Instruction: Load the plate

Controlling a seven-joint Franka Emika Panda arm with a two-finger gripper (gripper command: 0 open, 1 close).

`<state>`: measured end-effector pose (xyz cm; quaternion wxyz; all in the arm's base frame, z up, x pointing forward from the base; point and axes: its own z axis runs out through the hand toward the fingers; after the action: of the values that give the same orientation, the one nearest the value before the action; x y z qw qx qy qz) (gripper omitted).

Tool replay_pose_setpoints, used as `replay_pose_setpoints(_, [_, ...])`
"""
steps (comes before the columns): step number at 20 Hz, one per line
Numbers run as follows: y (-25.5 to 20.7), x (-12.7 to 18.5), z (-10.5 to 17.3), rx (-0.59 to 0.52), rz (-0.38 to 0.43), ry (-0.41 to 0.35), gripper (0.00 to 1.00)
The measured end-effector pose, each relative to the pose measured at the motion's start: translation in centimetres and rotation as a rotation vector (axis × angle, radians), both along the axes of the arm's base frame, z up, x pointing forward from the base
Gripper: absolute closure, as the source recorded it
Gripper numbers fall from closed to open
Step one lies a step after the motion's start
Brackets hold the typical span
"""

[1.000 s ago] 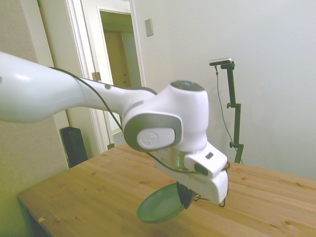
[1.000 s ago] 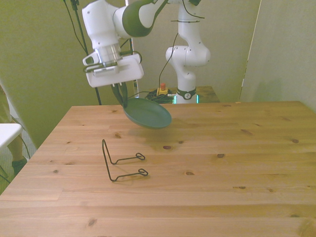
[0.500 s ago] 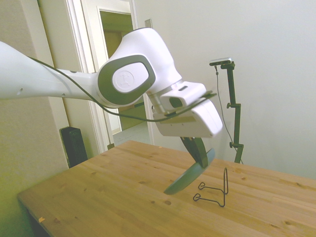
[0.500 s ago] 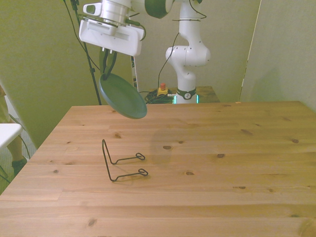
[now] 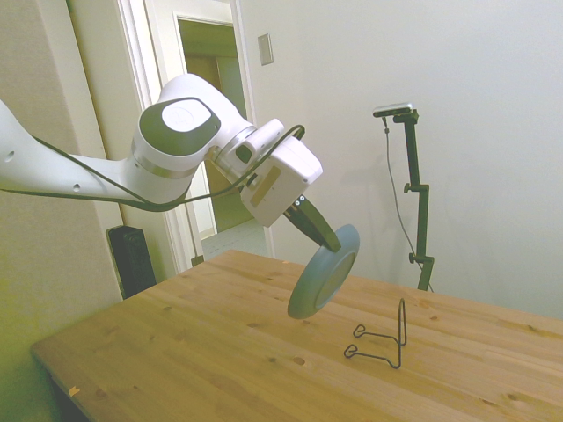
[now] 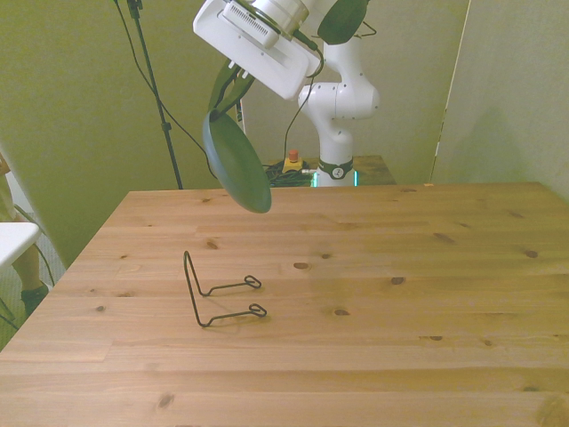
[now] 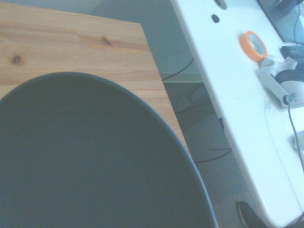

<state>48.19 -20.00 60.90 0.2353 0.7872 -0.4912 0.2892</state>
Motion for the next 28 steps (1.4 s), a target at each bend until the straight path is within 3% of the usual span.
replay_pose_setpoints(12, [-5.9, 6.1, 0.9, -0.049, -0.047, -0.010, 1.00])
replay_pose_setpoints(23, [-3.6, 9.5, -0.1, -0.124, -0.014, 0.017, 1.00])
replay_pose_setpoints(28, [-1.3, 10.7, -3.5, -0.180, -0.020, 0.038, 1.00])
